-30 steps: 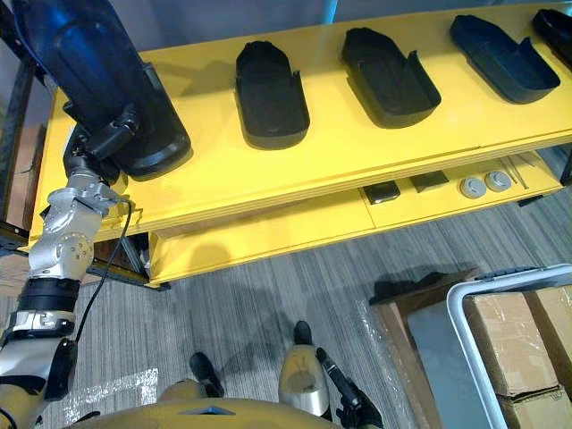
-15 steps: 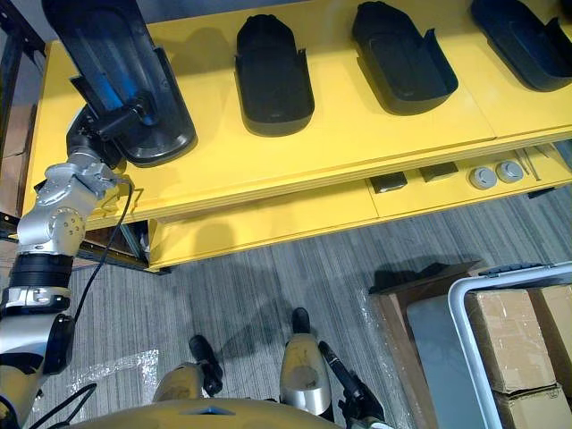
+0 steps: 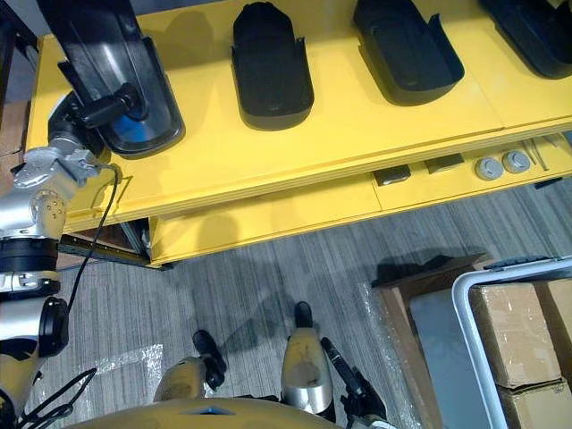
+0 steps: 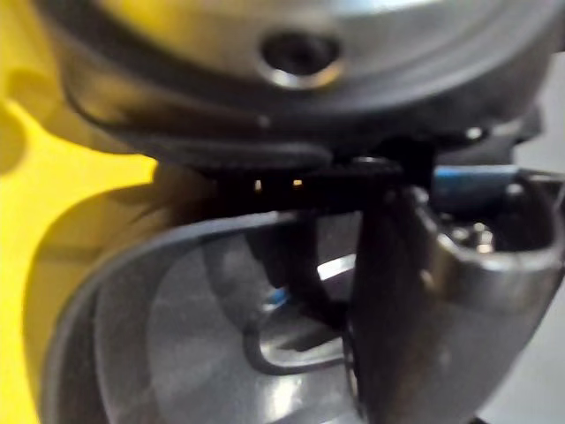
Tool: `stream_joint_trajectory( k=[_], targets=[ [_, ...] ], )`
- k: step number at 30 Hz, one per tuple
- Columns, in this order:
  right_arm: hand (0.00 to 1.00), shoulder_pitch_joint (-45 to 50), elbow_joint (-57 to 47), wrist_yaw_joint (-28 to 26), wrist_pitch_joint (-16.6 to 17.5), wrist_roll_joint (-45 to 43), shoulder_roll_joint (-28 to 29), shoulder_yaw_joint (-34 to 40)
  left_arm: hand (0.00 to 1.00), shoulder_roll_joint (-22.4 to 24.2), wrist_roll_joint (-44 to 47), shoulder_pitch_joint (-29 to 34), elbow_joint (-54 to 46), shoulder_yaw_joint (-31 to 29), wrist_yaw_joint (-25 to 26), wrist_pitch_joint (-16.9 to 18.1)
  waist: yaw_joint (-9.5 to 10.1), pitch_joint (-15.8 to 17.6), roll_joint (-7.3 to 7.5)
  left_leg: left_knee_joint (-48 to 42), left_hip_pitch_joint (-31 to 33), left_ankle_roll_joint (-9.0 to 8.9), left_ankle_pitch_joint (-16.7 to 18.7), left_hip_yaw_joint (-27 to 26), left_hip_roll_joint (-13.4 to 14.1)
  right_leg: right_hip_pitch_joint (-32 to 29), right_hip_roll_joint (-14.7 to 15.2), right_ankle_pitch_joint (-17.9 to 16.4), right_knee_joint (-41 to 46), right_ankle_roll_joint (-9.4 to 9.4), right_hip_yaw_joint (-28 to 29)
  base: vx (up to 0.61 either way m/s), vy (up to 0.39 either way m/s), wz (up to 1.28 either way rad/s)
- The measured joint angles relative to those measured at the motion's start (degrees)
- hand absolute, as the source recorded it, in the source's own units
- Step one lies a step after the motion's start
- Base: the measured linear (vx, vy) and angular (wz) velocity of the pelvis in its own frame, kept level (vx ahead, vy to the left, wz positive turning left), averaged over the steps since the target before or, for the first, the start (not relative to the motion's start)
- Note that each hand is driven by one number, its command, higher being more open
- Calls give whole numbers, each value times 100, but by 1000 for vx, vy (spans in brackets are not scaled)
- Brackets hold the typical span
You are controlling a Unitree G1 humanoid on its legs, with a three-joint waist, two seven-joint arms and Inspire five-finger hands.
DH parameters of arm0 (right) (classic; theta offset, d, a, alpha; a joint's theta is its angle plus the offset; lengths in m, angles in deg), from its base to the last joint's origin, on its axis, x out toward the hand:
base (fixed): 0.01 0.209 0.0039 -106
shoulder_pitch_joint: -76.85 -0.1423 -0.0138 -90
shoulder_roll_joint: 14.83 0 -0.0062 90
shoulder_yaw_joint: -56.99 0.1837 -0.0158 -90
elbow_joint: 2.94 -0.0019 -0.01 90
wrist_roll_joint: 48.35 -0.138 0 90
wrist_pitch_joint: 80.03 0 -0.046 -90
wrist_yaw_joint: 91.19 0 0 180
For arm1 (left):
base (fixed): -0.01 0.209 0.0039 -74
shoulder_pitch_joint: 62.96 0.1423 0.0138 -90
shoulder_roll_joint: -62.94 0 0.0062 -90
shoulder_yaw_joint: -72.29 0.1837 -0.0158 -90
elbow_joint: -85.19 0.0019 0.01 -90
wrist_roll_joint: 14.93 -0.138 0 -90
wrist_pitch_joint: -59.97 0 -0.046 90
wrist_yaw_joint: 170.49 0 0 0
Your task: Walk over and take three plastic housings, then place them on the shelf
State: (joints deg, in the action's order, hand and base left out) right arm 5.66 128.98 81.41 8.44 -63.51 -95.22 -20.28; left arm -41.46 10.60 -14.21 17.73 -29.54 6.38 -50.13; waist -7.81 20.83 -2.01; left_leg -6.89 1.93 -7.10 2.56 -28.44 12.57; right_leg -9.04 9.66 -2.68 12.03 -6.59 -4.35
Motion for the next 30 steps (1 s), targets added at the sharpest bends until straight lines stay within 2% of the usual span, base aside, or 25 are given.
stream_joint_trajectory(
  k=[1, 2, 6, 11, 18, 30],
  targets=[
    [100, 0, -13, 38, -4, -121, 0, -9, 0, 0, -102, -28, 7, -5, -2, -1, -1, 8, -4, 1, 2, -2, 2, -1, 5, -1, -5, 0, 0, 1, -1, 0, 0, 0],
    [100, 0, -28, 67, -14, -199, -3, -45, 100, -6, -149, -115, 68, -7, -2, -23, -2, 10, -2, 0, 6, -4, 3, -6, 13, -5, -13, -1, -1, 1, 0, 0, 0, 0],
    [100, 0, -127, 98, -49, -210, -6, -186, 100, -187, -297, -237, 168, -6, -2, -38, -29, 35, 31, -16, 58, -14, 10, -33, 30, -73, -31, 3, -1, 1, 26, -3, -3, -2],
    [100, 6, -133, 131, -73, -382, 2, -223, 100, -385, -1049, -441, 294, 25, 89, -61, -36, 93, 70, -106, 79, -42, 35, -107, 89, -96, -76, 13, -11, -7, 97, 14, -4, -5],
    [100, 6, -117, 153, -60, -442, 2, -234, 100, -396, -1068, -590, 479, 26, 188, -125, -34, 97, 77, -314, 135, -41, 159, -121, 163, -78, -93, 12, -12, -6, 107, 3, -2, -1],
    [100, 22, -74, 172, -56, -566, 12, -280, 100, -392, -1246, -605, 620, 28, 398, -174, -62, 98, 94, -350, 64, -39, 165, -106, 201, 70, -106, 14, -50, -9, 42, 2, 0, 1]
  ],
)
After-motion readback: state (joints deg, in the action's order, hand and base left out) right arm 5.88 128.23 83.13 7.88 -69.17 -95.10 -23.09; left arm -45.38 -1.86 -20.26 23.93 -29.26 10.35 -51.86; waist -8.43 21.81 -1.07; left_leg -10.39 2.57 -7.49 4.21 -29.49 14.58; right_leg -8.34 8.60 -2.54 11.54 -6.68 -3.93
